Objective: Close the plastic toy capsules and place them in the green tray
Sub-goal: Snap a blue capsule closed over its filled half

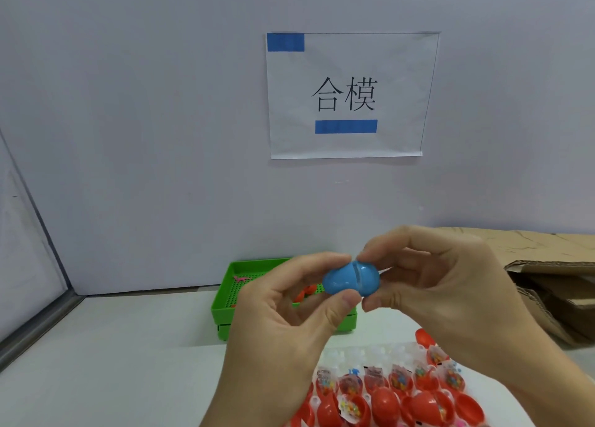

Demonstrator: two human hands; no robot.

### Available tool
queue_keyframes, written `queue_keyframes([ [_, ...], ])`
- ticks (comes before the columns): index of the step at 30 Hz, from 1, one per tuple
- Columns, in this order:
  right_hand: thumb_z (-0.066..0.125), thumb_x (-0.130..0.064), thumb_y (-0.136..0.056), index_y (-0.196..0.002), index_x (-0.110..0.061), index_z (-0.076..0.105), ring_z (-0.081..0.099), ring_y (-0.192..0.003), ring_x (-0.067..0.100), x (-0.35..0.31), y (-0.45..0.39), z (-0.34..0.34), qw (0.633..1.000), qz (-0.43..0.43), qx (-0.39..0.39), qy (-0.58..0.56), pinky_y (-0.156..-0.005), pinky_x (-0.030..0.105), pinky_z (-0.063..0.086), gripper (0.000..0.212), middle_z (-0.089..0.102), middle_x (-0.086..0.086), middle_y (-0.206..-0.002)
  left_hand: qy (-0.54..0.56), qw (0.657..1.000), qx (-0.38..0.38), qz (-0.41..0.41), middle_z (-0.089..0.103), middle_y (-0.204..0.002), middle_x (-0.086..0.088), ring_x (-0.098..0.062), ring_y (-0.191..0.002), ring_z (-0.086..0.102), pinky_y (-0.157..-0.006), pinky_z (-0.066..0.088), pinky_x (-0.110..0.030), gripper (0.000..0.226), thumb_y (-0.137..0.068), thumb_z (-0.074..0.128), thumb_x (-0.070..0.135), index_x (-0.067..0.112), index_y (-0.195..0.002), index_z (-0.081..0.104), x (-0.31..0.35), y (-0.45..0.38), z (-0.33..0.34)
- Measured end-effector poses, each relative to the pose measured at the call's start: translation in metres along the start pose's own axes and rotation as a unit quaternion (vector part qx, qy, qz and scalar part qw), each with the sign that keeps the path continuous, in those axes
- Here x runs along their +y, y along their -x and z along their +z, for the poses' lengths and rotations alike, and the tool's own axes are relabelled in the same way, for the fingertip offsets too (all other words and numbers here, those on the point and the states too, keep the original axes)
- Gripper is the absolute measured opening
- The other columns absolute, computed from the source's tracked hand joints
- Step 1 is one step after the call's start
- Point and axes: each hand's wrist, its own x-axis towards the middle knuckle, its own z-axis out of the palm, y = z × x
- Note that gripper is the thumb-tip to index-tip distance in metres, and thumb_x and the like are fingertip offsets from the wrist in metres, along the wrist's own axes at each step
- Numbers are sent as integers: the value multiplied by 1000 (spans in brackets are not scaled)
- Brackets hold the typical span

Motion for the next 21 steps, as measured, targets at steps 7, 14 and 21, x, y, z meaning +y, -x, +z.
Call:
queue_keyframes([
  [7,83,-16,-67,-94,-21,75,71,-94,29,0,0,2,998,-36,-11,-50,-82,34,60,28,71,4,-97,32,999,21,-7,77,-95,7,-5,-91,73,-72,55,-12,40,-62,76,15,20,-101,73,0,-1,3],
  [14,78,-8,-67,-92,-18,76,74,-89,24,-2,-1,7,997,-29,15,-64,-79,29,60,26,76,2,-91,34,999,36,-1,77,-90,4,-6,-85,73,-69,54,-11,25,-67,86,12,19,-90,78,2,0,4],
  [21,81,-17,-67,-92,-18,76,74,-87,25,-4,-1,10,997,-31,11,-71,-79,30,60,25,75,1,-91,-24,995,93,26,75,-85,5,-8,-77,71,-70,55,-14,33,-65,71,10,28,-92,76,-5,0,10],
])
